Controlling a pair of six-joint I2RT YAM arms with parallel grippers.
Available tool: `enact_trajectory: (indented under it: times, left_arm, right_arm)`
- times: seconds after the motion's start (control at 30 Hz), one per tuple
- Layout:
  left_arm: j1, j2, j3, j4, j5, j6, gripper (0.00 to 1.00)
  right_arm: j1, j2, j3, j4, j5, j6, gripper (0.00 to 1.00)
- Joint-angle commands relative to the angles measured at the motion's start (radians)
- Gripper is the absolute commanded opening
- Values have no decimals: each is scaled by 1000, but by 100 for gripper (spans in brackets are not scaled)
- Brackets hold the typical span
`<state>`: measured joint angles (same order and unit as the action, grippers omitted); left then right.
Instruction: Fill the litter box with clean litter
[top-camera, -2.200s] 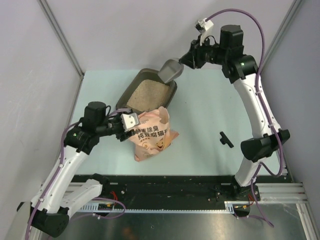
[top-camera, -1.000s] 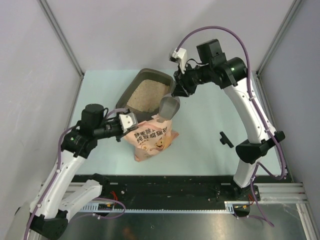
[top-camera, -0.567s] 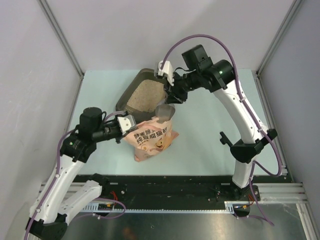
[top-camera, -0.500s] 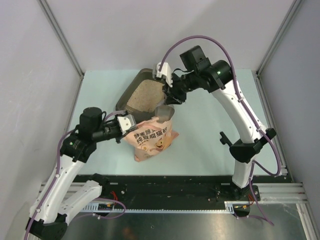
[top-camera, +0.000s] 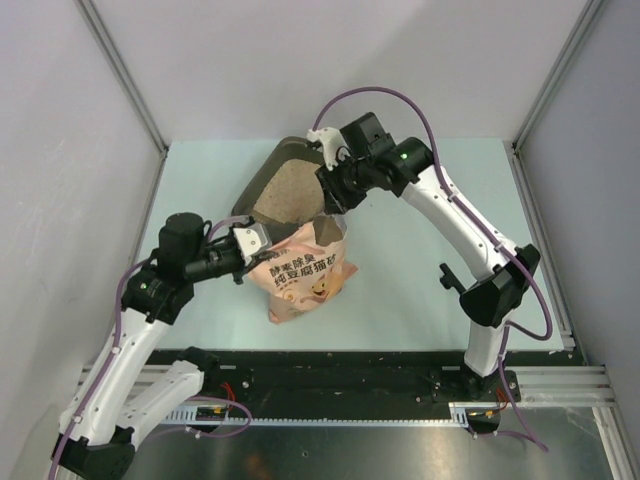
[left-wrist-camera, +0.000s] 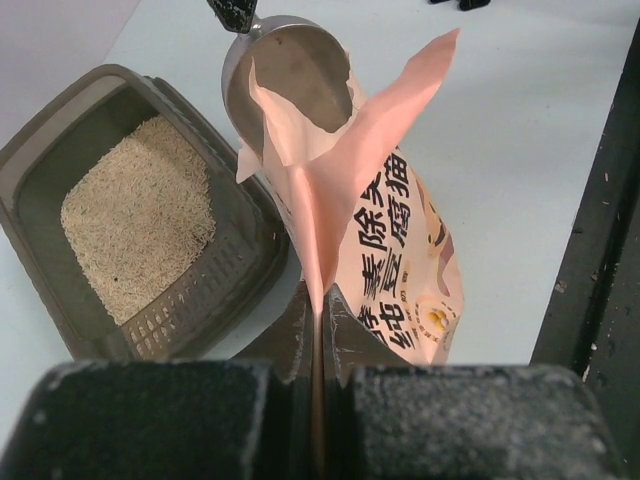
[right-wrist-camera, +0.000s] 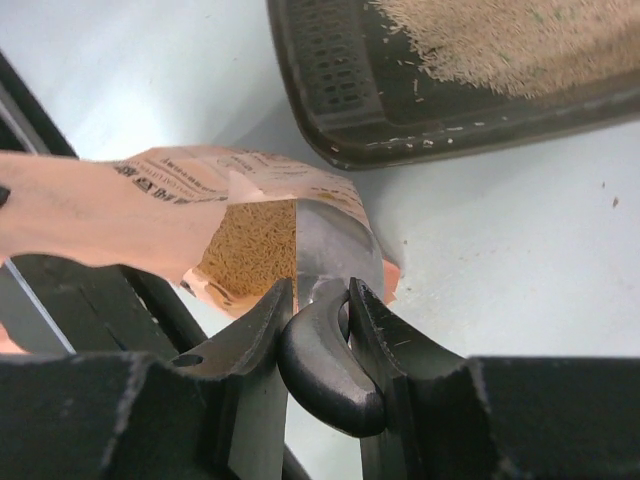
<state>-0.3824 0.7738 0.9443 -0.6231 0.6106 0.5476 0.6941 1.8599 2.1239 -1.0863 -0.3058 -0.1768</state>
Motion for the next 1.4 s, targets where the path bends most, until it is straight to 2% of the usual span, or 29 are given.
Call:
enact_trajectory:
  times: [0.0,0.17,0.4,0.67,0.77,0.97,1.37]
  left_arm:
    - [-12,-16,14,69,38,-43,0]
    - [-26,-15,21,74,37,-49,0]
    - [-53,-25,-2,89,40,-29,0]
    - [-69,-48,-25,125,57,-48,0]
    - [-75,-56,-30,138,66,-60,0]
    - [-79,-73,-50,164,75,-84,0]
    - [-79,-56,-53,184,52,-81,0]
  right_arm:
    - [5,-76,-28,85,271,212,0]
    - [71,-125,-122,121,413,215,0]
    - [151,-203,-330,244,523,180,0]
    - [176,-220,-508,296,550,189,0]
    - [176,-205,-545,293,524,214,0]
    - [148,-159,-576,276,378,313,0]
    - [-14,-108,-545,318,-57,424,0]
